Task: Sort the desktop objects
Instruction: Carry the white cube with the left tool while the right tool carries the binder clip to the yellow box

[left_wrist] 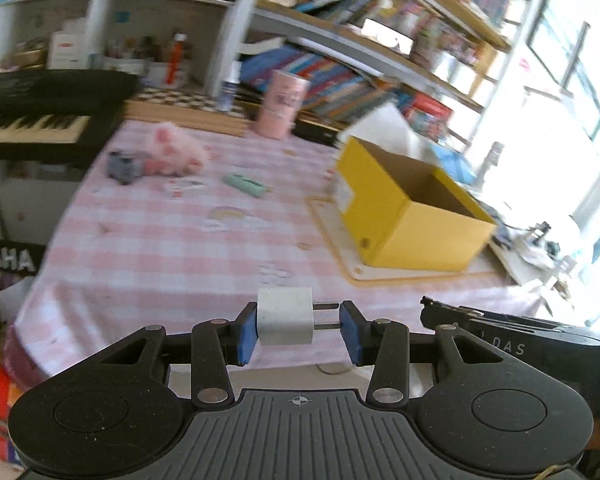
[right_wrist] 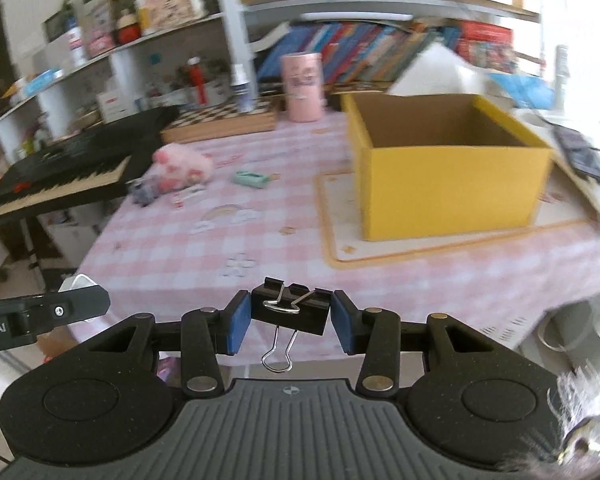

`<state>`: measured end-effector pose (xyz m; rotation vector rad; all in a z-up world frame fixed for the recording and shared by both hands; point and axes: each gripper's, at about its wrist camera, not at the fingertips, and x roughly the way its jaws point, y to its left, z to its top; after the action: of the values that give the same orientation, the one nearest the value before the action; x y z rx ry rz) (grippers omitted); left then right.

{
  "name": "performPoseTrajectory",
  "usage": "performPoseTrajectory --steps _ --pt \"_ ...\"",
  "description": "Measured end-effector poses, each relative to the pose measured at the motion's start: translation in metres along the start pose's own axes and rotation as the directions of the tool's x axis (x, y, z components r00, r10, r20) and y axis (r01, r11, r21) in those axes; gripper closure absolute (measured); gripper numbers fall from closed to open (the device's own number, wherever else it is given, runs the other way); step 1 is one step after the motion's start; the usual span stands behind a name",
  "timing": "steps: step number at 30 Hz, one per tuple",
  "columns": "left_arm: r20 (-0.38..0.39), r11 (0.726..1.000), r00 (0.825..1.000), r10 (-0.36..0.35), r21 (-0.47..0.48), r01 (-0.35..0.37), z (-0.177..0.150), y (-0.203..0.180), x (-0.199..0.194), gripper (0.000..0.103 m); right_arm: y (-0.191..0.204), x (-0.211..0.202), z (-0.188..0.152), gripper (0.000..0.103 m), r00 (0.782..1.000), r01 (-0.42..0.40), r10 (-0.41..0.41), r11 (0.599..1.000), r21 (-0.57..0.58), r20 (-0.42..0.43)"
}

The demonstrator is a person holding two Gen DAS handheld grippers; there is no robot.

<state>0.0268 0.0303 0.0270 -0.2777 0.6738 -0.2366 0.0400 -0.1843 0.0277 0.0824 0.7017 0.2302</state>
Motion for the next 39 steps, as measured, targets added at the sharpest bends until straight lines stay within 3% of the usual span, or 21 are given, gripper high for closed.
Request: performPoseTrajectory --steps 8,14,25,39 --pt "-0.055 0.986 0.991 -0.124 0.105 0.13 -0.005 -0.042 0.021 0.06 -0.046 -0.031 -0.022 0.062 0.989 0.141 -0.144 0.982 0.129 0.016" --pt "-0.071 0.975 0.985 -0.156 0.148 0.165 -0.005 -0.062 0.03 0.06 -0.07 -0.043 -0.028 0.062 0.98 0.188 -0.197 0.962 0.197 0.028" --pt "-0.06 0.977 0.988 -0.14 0.154 0.147 0.003 -0.08 0.043 0.06 -0.094 -0.039 -0.015 0.062 0.982 0.175 -0.185 0.964 0.202 0.03" --pt "-0.107 0.978 0.987 -0.12 0.157 0.136 0.013 -0.108 0.086 0.06 -0.137 -0.008 0.004 0.062 0.988 0.157 -0.152 0.963 0.219 -0.038"
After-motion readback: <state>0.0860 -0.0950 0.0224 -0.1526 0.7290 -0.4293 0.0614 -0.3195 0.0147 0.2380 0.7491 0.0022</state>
